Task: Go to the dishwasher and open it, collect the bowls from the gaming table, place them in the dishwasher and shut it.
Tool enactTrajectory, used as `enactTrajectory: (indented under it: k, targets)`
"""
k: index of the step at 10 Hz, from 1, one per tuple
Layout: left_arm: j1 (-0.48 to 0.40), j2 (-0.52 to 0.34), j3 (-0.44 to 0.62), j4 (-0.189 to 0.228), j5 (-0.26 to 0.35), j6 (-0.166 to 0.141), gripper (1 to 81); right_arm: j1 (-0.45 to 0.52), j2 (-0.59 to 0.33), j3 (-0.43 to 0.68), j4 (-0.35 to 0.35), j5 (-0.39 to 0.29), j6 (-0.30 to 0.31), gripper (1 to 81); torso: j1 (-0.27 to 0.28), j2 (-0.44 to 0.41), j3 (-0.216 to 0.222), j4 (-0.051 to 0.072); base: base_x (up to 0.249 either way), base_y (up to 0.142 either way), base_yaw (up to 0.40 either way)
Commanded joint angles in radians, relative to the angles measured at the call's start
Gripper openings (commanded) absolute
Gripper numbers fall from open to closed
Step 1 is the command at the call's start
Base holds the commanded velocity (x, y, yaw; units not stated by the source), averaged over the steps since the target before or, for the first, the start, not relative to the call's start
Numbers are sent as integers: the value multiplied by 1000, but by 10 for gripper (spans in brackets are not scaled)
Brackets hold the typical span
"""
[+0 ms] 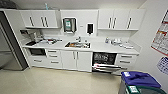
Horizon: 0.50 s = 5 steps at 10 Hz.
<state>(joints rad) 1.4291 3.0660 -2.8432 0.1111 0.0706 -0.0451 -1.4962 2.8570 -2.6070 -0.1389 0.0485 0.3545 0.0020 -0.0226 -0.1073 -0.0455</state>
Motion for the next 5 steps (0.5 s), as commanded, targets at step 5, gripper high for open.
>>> enactTrajectory:
  k: [5]
  targets:
    - [-46,-4,-5,7,60,8,10,39,-16,3,-7,-50,-3,10,-1,0,0,0,139,0,0]
